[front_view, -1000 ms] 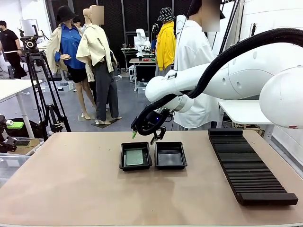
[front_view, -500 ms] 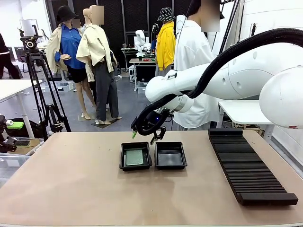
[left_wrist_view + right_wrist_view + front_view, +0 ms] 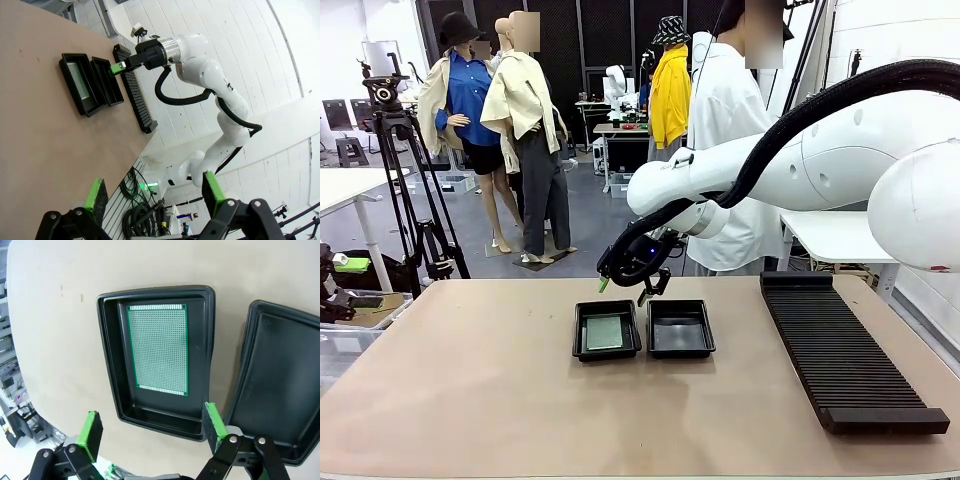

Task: Inspect and transfer BCBs to ESD trays.
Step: Pick up the ESD tray and place it on the left side of the table.

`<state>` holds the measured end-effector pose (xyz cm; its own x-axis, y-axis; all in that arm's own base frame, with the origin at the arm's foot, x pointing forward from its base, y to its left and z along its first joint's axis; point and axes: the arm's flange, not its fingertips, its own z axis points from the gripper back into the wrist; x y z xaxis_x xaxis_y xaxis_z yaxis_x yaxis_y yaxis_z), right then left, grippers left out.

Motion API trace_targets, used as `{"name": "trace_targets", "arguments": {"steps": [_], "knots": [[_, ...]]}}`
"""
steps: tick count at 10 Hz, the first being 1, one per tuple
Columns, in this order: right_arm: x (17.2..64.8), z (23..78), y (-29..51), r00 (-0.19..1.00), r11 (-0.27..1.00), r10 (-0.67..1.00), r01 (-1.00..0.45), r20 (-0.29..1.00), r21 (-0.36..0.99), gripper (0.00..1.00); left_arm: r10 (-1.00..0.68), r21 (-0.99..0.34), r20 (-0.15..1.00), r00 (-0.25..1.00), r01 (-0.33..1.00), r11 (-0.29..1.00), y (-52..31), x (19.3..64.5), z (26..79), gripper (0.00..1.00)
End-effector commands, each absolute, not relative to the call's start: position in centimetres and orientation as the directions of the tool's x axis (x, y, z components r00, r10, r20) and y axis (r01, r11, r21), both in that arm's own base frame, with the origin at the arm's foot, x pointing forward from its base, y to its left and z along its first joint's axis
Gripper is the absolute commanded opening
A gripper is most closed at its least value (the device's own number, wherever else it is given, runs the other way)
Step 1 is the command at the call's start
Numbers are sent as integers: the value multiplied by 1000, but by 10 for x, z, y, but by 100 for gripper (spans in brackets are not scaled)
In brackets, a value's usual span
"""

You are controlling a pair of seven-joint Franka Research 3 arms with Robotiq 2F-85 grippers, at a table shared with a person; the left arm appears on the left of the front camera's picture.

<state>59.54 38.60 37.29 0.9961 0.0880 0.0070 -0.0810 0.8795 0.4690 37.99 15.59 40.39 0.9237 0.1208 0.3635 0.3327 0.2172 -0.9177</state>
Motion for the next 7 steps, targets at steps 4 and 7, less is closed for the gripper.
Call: {"name": "trace_targets", "arguments": {"steps": [4,7], "knots": [[565,408,337,995,806,92,-99,41,583,100,155,-923,348,925,310,228,124,397,429,100],[546,440,277,998,748,35,-64,56,661,100,122,-908,346,930,298,295,89,414,459,100]]}}
